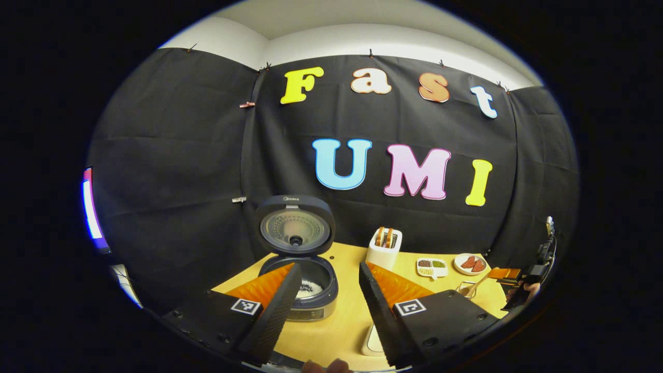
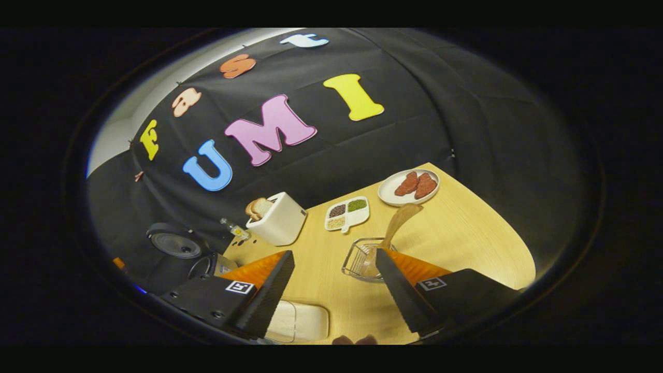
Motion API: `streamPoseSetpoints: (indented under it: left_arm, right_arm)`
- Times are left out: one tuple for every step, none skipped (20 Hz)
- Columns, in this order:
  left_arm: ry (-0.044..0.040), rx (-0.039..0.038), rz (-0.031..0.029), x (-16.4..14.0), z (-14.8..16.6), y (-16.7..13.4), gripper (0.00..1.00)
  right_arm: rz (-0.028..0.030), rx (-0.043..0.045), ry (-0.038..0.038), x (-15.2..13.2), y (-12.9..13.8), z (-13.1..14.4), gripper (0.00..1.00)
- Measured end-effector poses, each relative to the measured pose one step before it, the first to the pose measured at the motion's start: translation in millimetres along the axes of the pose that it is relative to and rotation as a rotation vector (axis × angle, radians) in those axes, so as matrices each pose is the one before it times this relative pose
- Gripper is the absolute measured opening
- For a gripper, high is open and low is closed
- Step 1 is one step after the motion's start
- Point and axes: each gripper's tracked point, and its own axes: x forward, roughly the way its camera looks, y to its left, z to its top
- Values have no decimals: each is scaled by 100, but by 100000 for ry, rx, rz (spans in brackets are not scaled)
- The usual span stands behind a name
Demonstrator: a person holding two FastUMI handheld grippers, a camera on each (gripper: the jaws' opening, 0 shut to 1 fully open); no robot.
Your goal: Close the left gripper, press the button to open the rice cooker; take a wooden spoon from the chopstick holder with the right hand, scoop a spoonful of rice and pour it into the rice cooker, then put the wooden spoon back into the chopstick holder.
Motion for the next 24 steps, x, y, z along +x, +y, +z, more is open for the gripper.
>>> streamPoseSetpoints:
  left_arm:
    - [-1570,-1316,-564,411,502,634,79]
    - [-1271,-1968,-876,533,343,607,79]
    - [-323,-1416,-822,538,231,662,79]
    - [-90,-891,-481,511,62,751,79]
    - [-1271,-784,-922,443,370,739,79]
    - [-1437,-294,-599,422,680,721,79]
    - [-1165,325,-132,669,553,871,79]
    - [-1435,169,-943,691,541,718,80]
    - [-2001,-60,-1781,686,854,324,80]
    - [-2182,263,-1413,784,771,428,81]
    - [-2150,445,-1247,936,727,531,81]
    - [-1589,-104,-1152,1117,481,686,81]
    - [-1454,-948,-1913,1214,516,355,81]
    - [-1727,-750,-1347,1263,647,349,81]
    - [-1403,-525,-655,1364,511,615,81]
    - [-1502,-938,-634,1336,306,589,81]
    - [-1126,-1189,50,1242,381,560,81]
    - [-1013,-1153,-168,1320,279,515,81]
    - [-771,-971,229,1334,359,429,81]
    - [-381,-754,368,1377,59,371,81]
    - [-228,-381,634,1360,222,308,81]
    - [-403,245,1242,1321,-25,492,81]
    - [-206,512,1160,1271,-113,384,81]
    - [2563,353,874,1127,-962,242,81]
  right_arm:
    - [1088,-531,483,-646,1243,-239,98]
    - [262,-427,104,-580,1067,-490,98]
    - [-348,-1117,-573,-704,1048,-141,98]
    - [-504,-902,-435,-574,955,-266,98]
    - [268,-1063,-383,-671,1409,-486,98]
    - [604,-1352,-690,-558,1351,-291,98]
    - [-395,-1535,-314,-569,1149,-365,98]
    - [-218,-1050,922,-461,1148,-702,98]
    - [-132,-388,294,-464,1322,-654,98]
    - [-264,-385,-139,-473,1206,-452,98]
    - [-343,-419,-404,-501,1128,-512,98]
    - [-461,-763,5,-435,1064,-614,98]
    - [-746,-960,308,-517,931,-810,99]
    - [-638,-943,318,-358,931,-708,98]
    - [-966,-906,966,-292,759,-984,98]
    - [-1036,-167,1473,-427,630,-913,98]
    - [-587,-56,671,-459,748,-703,98]
    - [-993,-563,215,-395,498,-507,99]
    - [-863,-940,1047,-314,359,-697,99]
    - [-491,-819,1683,-229,365,-802,98]
    - [-132,-588,1108,-338,460,-512,98]
    - [-641,-426,493,-229,237,-143,99]
    - [-567,-139,112,-240,51,-31,99]
    - [-457,124,-214,-180,79,174,98]
